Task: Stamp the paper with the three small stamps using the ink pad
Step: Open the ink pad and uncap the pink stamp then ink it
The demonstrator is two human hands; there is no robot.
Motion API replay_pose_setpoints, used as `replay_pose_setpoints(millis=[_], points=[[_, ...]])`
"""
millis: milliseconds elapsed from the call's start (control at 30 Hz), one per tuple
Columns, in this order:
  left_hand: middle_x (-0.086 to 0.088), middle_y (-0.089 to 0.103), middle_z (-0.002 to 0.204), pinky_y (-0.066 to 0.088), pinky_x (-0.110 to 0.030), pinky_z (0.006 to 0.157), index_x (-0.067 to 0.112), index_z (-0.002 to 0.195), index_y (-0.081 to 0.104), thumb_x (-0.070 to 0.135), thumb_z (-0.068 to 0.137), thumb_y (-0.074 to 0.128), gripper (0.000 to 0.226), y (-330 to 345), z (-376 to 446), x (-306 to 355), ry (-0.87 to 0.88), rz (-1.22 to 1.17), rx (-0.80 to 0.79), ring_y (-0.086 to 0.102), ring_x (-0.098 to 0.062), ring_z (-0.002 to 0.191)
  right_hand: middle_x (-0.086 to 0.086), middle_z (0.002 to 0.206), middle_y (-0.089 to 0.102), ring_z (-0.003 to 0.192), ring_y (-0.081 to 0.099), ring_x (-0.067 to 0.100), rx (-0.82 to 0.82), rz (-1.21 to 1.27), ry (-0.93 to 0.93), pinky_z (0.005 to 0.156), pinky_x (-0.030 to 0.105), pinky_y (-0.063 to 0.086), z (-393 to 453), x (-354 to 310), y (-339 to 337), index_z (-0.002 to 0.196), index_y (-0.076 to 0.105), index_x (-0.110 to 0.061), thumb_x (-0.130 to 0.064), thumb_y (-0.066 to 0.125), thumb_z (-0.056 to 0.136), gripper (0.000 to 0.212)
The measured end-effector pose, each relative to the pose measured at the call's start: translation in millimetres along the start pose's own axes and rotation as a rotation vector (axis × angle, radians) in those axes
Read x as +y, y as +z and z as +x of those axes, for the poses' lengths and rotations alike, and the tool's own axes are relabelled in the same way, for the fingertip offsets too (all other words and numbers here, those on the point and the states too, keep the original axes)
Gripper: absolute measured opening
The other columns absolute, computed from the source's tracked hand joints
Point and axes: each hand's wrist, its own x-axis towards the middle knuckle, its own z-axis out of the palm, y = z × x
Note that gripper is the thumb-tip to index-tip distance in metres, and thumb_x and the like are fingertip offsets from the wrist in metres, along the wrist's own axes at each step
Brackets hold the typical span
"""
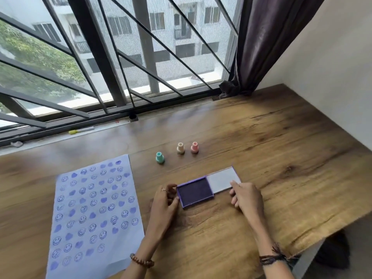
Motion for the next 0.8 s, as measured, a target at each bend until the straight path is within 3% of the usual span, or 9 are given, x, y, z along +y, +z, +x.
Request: replay_pose_setpoints(millis=[100,200,367,467,567,633,733,800], points=[[-0.004,0.065,0.097,0.047,-0.014,0.07,0.018,0.105,0.058,0.006,0.085,0.057,0.023,-0.9,0.3,3.3,-0.024,0.0,0.002,0.062,-0.013,0.084,0.003,0.044,0.061,0.051,0.06,0.024,0.03,-0.142,-0.004,0.06,0.031,0.046,-3.1,-3.1,2.3,0.052,0.06,-0.013,-0.036,0.048,0.09,0.046],[0.002,0.065,0.095,0.044,-0.012,0.065,0.017,0.107,0.059,0.006,0.086,0.052,0.025,-5.1,4.0,12.1,-0.015,0.047,0.067,0.058,-0.007,0.079,0.012,0.066,0.07,0.072,0.063,0.035,0.094,-0.231,-0.074,0.065,0.036,0.047,-3.7,-11.9,2.9,0.057,0.059,-0.013,-0.04,0.048,0.09,0.044],[0.004,0.067,0.101,0.043,-0.007,0.069,0.024,0.104,0.061,0.009,0.088,0.05,0.024,0.6,42.6,35.6,0.057,0.044,0.065,0.061,-0.01,0.087,0.002,0.064,0.069,0.074,0.064,0.032,0.045,-0.141,-0.232,0.058,0.031,0.039,13.5,-51.2,17.7,0.068,0.059,-0.017,-0.04,0.054,0.087,0.03],[-0.004,0.059,0.126,0.047,-0.026,0.091,0.015,0.125,0.05,0.012,0.089,0.052,0.037,19.8,75.3,44.0,0.002,-0.01,-0.116,0.057,-0.013,0.105,0.003,0.089,0.074,0.083,0.066,0.027,-0.02,-0.114,-0.307,0.067,0.033,0.047,39.8,-75.7,34.5,0.086,0.063,-0.019,-0.034,0.062,0.083,0.016],[-0.009,0.059,0.126,0.047,-0.038,0.098,0.017,0.134,0.04,0.004,0.084,0.053,0.053,39.1,96.9,47.1,0.031,-0.017,-0.152,0.057,-0.019,0.109,0.006,0.107,0.067,0.086,0.066,0.023,-0.113,-0.057,-0.429,0.076,0.036,0.052,63.5,-94.5,47.2,0.11,0.059,-0.02,-0.027,0.069,0.078,0.034],[-0.007,0.063,0.119,0.048,-0.034,0.095,0.021,0.13,0.044,0.0,0.082,0.051,0.053,46.6,106.5,47.1,0.058,-0.034,-0.12,0.059,-0.017,0.104,0.006,0.113,0.063,0.092,0.065,0.022,-0.172,-0.083,-0.502,0.081,0.037,0.053,74.8,-101.9,54.8,0.116,0.058,-0.023,-0.025,0.068,0.079,0.038],[0.004,0.059,0.116,0.042,-0.008,0.09,0.021,0.125,0.05,-0.006,0.079,0.049,0.053,49.1,112.9,44.9,0.07,-0.071,-0.099,0.057,-0.012,0.106,0.006,0.112,0.064,0.098,0.062,0.024,-0.196,-0.165,-0.551,0.082,0.039,0.051,81.9,-101.5,64.5,0.109,0.06,-0.021,-0.025,0.062,0.083,0.026],[0.007,0.057,0.115,0.036,0.001,0.087,0.019,0.122,0.053,-0.008,0.08,0.047,0.05,47.0,111.2,43.1,0.065,-0.098,-0.086,0.055,-0.01,0.109,0.007,0.105,0.066,0.095,0.062,0.025,-0.177,-0.15,-0.542,0.079,0.039,0.05,78.5,-97.4,66.0,0.102,0.063,-0.018,-0.026,0.062,0.084,0.02]])
